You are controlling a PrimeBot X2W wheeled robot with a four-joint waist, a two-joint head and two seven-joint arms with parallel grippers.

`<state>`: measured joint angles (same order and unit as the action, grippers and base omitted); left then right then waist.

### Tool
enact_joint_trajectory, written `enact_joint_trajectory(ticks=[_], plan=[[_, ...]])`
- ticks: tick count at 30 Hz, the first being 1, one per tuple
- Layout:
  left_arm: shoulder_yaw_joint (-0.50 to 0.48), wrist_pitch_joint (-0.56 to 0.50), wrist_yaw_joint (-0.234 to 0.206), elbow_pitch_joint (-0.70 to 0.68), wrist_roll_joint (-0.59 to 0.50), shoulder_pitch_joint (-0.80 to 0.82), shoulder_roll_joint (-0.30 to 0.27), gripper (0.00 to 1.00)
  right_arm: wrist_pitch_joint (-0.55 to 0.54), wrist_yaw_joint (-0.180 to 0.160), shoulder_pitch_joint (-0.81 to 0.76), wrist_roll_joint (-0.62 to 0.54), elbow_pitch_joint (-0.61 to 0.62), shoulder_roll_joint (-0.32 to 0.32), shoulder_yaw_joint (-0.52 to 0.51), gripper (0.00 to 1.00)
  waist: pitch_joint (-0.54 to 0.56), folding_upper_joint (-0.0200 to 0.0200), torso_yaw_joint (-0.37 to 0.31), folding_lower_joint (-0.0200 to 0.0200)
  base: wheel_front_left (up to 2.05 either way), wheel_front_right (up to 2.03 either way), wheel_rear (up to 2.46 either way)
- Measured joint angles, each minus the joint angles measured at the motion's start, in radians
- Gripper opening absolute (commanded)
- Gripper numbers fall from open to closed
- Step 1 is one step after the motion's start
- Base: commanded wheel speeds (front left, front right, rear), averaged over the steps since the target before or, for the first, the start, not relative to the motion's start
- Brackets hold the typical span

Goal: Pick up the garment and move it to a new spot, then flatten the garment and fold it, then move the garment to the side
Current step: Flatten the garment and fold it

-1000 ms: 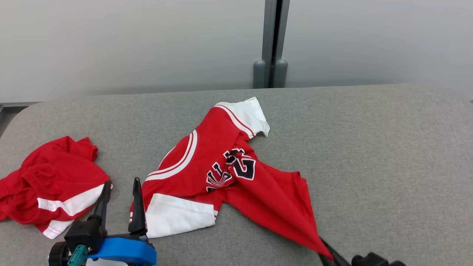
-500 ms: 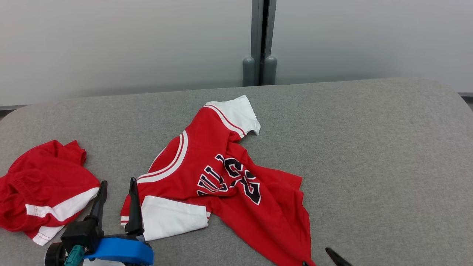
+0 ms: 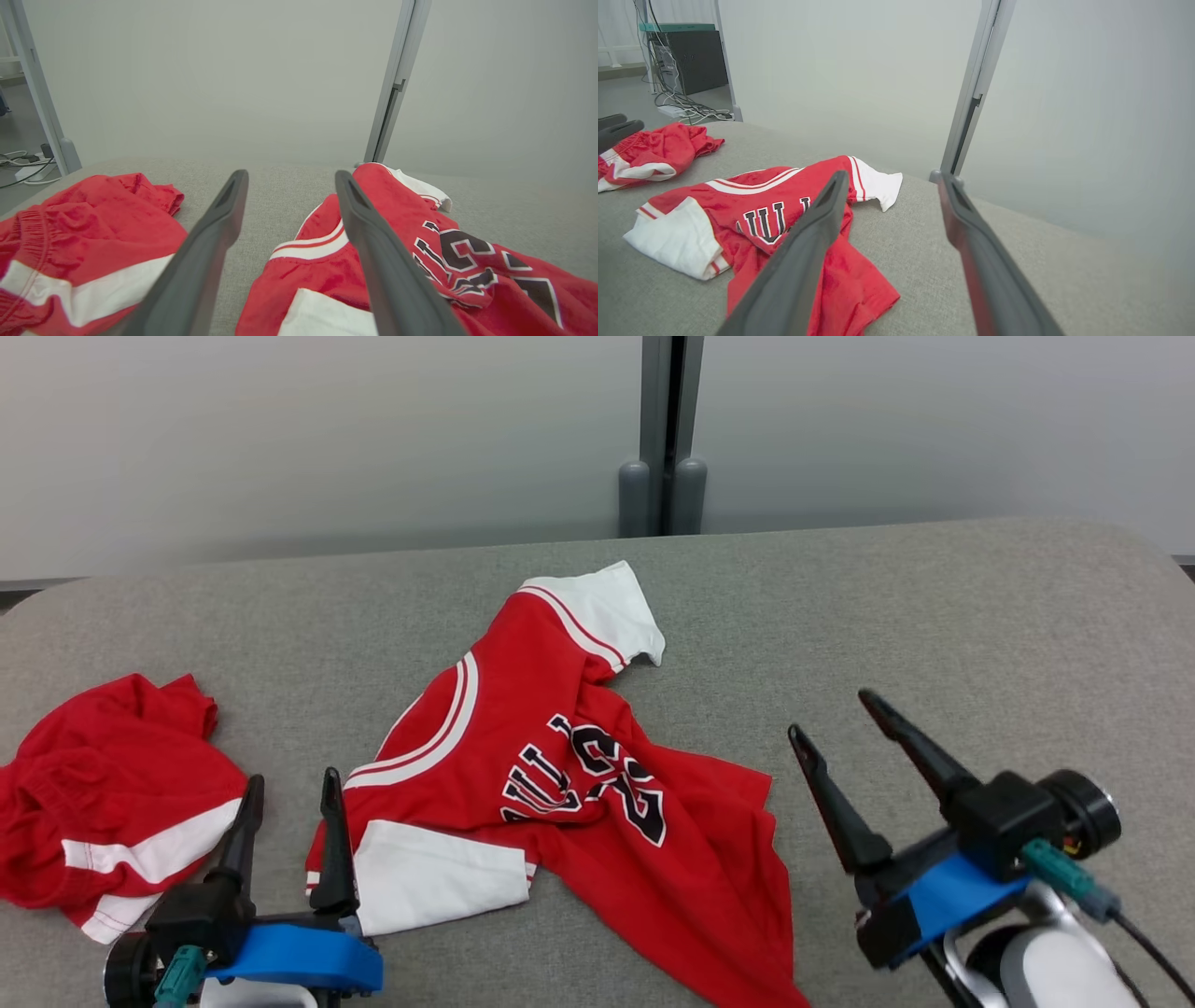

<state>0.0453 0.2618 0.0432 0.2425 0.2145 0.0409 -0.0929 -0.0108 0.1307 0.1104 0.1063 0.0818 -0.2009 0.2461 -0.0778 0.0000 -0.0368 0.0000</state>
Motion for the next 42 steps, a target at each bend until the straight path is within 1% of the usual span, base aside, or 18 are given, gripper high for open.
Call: enact_joint_trajectory(ticks=[4, 10, 19, 24, 27, 32, 33, 34, 39, 42], plan=[[0.0, 0.0, -0.002, -0.005, -0.003, 0.011, -0.003, 1.0, -0.009, 0.0, 0.109, -0.005, -0.087, -0.001, -0.013, 1.0, -0.015, 0.0, 0.019, 0.0, 0.0, 0.0, 0.0], [0.004, 0.0, -0.003, -0.006, -0.003, 0.033, -0.001, 1.0, -0.023, 0.0, 0.212, -0.013, -0.275, -0.002, -0.004, 1.0, -0.038, 0.0, 0.057, 0.0, 0.0, 0.0, 0.0], [0.019, 0.0, 0.002, 0.001, -0.003, 0.069, 0.007, 1.0, 0.008, 0.0, 0.257, -0.01, -0.55, -0.002, 0.024, 1.0, -0.077, 0.0, 0.121, 0.0001, 0.0, 0.0, 0.0], [0.024, 0.0, 0.006, 0.006, -0.004, 0.077, 0.011, 1.0, 0.034, 0.0, 0.277, -0.016, -0.704, 0.009, 0.036, 1.0, -0.094, 0.0, 0.15, 0.0001, 0.0, 0.0, 0.0], [0.023, 0.0, 0.006, 0.008, -0.005, 0.081, 0.012, 1.0, 0.049, 0.0, 0.29, -0.018, -0.779, 0.021, 0.05, 1.0, -0.099, 0.0, 0.16, 0.0001, 0.0, 0.0, 0.0], [0.021, 0.0, 0.007, 0.012, -0.009, 0.083, 0.015, 1.0, 0.081, -0.001, 0.318, -0.022, -0.865, 0.035, 0.073, 1.0, -0.096, 0.0, 0.167, 0.0, 0.0, 0.0, 0.0], [0.02, 0.0, 0.007, 0.013, -0.011, 0.083, 0.015, 1.0, 0.085, -0.002, 0.322, -0.021, -0.878, 0.04, 0.077, 0.53, -0.095, 0.0, 0.167, 0.0, 0.0, 0.0, 0.0], [0.019, 0.0, 0.007, 0.014, -0.012, 0.082, 0.016, 1.0, 0.091, -0.001, 0.327, -0.018, -0.889, 0.044, 0.082, 0.0, -0.093, 0.0, 0.165, 0.0, 0.0, 0.0, 0.0], [0.014, 0.0, 0.006, 0.014, -0.012, 0.077, 0.019, 1.0, 0.141, 0.001, 0.342, -0.001, -0.918, 0.044, 0.093, 0.0, -0.089, 0.0, 0.147, 0.0, 0.0, 0.0, 0.0], [0.014, 0.0, 0.007, 0.015, -0.013, 0.076, 0.019, 1.0, 0.166, 0.001, 0.366, 0.011, -0.926, -0.007, 0.064, 0.0, -0.085, 0.0, 0.136, 0.0, 0.0, 0.0, 0.0]])
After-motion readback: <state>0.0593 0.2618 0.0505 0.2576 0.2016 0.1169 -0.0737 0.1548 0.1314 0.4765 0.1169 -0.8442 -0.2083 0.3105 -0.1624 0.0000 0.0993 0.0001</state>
